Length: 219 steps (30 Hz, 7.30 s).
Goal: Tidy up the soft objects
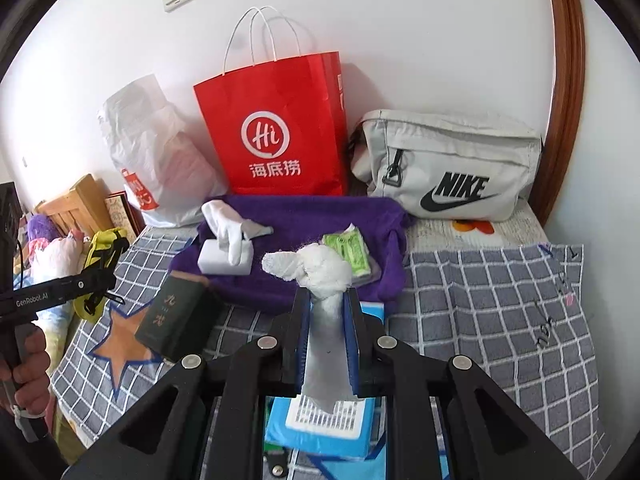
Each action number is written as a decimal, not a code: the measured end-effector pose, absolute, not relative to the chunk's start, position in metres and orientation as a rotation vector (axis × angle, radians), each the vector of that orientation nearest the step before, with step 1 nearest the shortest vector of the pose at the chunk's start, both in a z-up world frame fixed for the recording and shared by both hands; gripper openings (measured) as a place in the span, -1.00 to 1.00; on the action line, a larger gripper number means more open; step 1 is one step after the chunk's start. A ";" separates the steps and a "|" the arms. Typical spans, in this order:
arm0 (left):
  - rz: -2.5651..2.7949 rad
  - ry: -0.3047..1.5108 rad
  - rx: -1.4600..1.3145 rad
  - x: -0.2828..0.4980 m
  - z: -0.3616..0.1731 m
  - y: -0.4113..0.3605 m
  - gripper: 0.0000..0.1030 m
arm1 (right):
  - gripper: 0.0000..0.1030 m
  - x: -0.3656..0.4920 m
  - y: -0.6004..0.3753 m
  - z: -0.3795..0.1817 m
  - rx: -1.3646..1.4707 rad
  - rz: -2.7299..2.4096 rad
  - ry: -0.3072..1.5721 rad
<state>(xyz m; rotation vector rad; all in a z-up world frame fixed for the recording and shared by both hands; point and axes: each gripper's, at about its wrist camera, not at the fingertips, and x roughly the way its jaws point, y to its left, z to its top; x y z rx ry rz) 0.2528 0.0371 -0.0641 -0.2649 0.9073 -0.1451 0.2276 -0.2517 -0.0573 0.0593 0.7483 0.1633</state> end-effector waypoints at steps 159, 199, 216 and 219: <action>-0.175 1.139 -0.403 0.159 -0.181 0.043 0.52 | 0.03 0.079 -0.179 -0.202 0.013 0.294 0.993; -0.236 1.161 -0.085 0.179 -0.188 -0.089 0.52 | -0.29 0.052 -0.277 -0.190 -0.016 0.169 0.880; -0.134 1.151 0.070 0.185 -0.192 -0.103 0.62 | -0.29 0.052 -0.307 -0.202 0.055 0.133 0.907; -0.160 1.161 0.056 0.182 -0.189 -0.093 0.57 | -0.29 0.052 -0.306 -0.204 0.058 0.143 0.908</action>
